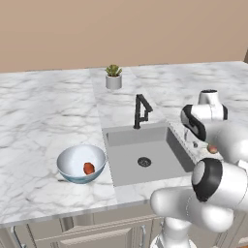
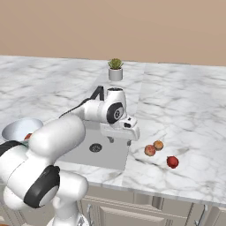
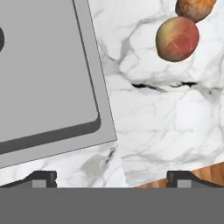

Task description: There is a mixed pile of frozen fruits and vegetables on the counter. Locate all the frozen vegetables and place the items in a bowl on the counter. Take all the frozen fruits and defrost them in a running sink.

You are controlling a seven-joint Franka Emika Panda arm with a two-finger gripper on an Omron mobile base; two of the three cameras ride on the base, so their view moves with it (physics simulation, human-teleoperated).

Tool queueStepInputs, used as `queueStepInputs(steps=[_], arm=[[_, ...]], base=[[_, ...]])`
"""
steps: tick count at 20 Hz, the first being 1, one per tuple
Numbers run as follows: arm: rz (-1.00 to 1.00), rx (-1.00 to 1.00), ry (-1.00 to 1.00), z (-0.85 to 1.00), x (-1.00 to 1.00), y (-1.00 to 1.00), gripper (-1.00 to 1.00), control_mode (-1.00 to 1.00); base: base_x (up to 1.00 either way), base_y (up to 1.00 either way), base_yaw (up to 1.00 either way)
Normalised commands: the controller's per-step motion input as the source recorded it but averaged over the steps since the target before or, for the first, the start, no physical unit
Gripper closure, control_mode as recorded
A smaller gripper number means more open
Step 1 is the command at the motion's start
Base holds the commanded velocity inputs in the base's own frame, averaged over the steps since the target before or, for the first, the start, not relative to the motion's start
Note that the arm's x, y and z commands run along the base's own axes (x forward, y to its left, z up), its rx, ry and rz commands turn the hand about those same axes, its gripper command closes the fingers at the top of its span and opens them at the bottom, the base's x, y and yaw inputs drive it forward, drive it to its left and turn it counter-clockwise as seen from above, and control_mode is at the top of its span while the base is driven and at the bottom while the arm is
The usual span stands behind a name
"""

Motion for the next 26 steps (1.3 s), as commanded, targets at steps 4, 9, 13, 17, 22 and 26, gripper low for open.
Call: queueStepInputs(steps=[4, 9, 13, 17, 22, 26], arm=[[-0.03, 0.01, 0.03, -0.15, 0.31, -0.72, -1.00, -1.00], [-0.03, 0.00, 0.00, -0.17, 0.21, -0.70, -1.00, -1.00], [0.00, 0.01, -0.08, -0.17, 0.15, -0.53, -1.00, -1.00], [0.00, 0.00, -0.09, -0.16, 0.01, -0.38, -1.00, -1.00], [0.00, 0.00, -0.09, -0.23, -0.16, -0.39, -1.00, -1.00], [0.00, -0.08, -0.05, -0.09, -0.15, -0.34, -1.00, -1.00]], base=[[0.00, 0.00, 0.00], [0.00, 0.00, 0.00], [0.00, 0.00, 0.00], [0.00, 0.00, 0.00], [0.00, 0.00, 0.00], [0.00, 0.00, 0.00]])
